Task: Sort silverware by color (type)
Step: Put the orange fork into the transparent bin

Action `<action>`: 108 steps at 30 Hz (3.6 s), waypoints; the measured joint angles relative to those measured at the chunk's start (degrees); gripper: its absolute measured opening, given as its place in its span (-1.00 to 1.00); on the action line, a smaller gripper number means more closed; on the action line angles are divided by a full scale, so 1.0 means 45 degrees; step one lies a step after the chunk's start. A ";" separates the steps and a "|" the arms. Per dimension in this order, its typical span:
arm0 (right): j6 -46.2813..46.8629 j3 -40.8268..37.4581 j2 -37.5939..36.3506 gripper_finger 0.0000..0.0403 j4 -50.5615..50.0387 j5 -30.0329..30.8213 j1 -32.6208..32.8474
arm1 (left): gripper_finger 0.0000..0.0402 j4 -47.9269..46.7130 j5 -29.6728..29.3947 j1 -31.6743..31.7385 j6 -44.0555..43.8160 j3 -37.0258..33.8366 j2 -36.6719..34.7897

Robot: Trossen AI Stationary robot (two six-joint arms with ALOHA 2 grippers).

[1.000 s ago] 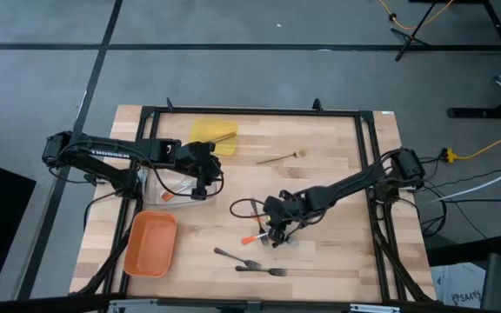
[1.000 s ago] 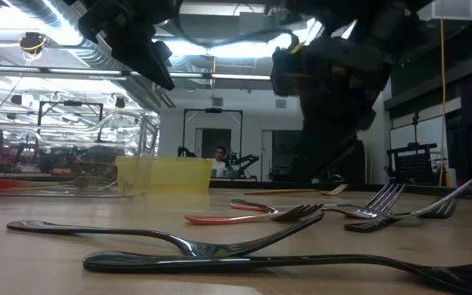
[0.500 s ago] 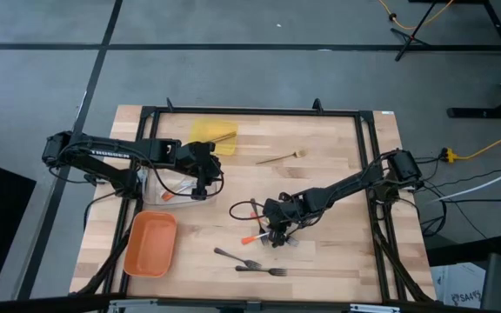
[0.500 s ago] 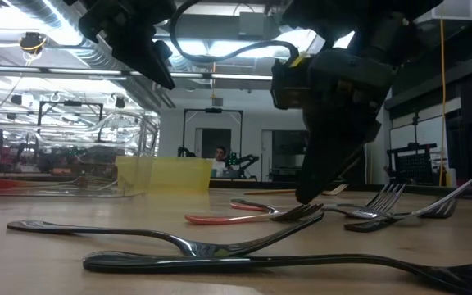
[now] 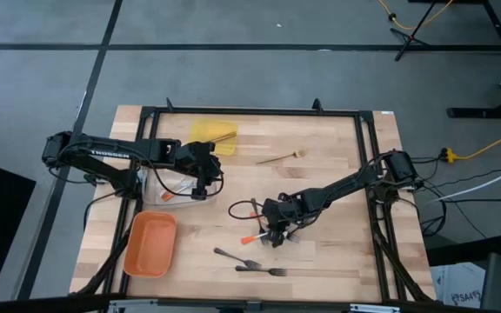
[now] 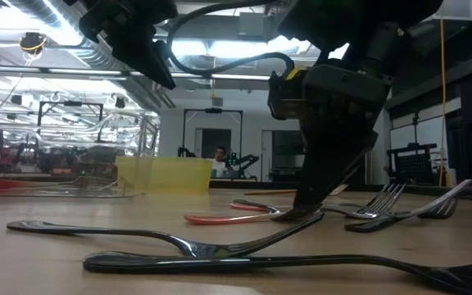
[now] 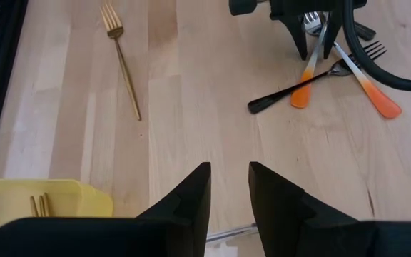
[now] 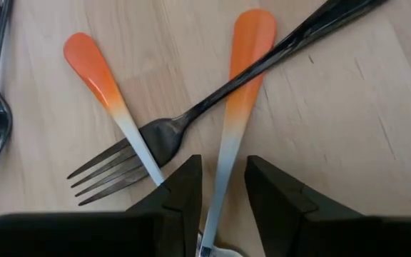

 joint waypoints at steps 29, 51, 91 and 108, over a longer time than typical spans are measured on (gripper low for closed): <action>0.0020 -0.0039 0.0058 -0.94 -0.0058 0.0046 -0.0039 | -0.55 -0.0005 0.0000 0.0000 0.0000 0.0000 0.0000; -0.0363 -0.0083 -0.0578 -0.99 -0.0717 0.0402 -0.0024 | -0.55 -0.0005 0.0000 0.0005 -0.0005 0.0000 -0.0005; -0.2586 0.0933 -0.1909 -1.00 -0.5975 0.4101 -0.0032 | -0.55 0.0667 0.0000 0.0015 -0.0005 0.0000 -0.0005; -0.5849 0.2407 -0.1909 -1.00 -0.6895 0.7737 -0.0029 | -0.55 0.1727 0.0005 0.0015 -0.0051 0.0000 -0.0005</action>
